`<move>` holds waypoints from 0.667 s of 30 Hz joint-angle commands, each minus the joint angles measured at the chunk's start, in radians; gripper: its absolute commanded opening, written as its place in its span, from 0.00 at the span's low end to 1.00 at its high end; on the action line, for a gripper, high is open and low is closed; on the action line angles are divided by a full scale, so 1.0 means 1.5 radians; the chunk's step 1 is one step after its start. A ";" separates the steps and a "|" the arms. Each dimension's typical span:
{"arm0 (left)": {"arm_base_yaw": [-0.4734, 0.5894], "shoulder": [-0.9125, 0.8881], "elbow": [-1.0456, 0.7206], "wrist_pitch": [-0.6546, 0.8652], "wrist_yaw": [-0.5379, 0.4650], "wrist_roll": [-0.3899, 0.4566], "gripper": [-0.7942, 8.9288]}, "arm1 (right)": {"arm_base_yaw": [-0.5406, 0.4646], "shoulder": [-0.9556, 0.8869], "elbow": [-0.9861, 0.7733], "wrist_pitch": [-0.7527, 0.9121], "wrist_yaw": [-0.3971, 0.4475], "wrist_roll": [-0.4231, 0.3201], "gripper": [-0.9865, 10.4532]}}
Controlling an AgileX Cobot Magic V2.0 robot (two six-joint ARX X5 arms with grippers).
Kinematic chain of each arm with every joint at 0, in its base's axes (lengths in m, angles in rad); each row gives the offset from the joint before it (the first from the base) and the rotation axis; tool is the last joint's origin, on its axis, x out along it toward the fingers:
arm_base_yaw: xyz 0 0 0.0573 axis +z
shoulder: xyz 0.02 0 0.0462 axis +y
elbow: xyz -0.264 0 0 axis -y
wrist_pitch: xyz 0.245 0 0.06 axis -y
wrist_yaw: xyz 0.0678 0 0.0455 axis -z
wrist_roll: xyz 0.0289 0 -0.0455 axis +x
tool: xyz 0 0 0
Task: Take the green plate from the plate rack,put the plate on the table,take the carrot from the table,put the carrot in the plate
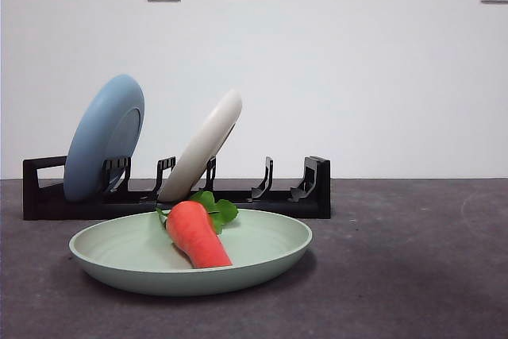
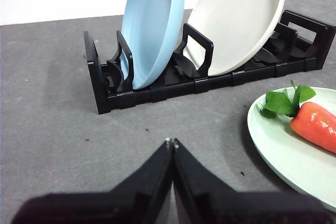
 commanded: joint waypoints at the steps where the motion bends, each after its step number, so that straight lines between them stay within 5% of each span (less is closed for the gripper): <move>1: 0.002 -0.003 -0.009 0.002 -0.002 -0.004 0.08 | 0.000 -0.013 -0.050 0.025 0.002 -0.006 0.09; 20: 0.002 -0.003 -0.009 0.003 -0.002 -0.004 0.08 | 0.006 -0.069 -0.150 0.038 0.002 0.005 0.09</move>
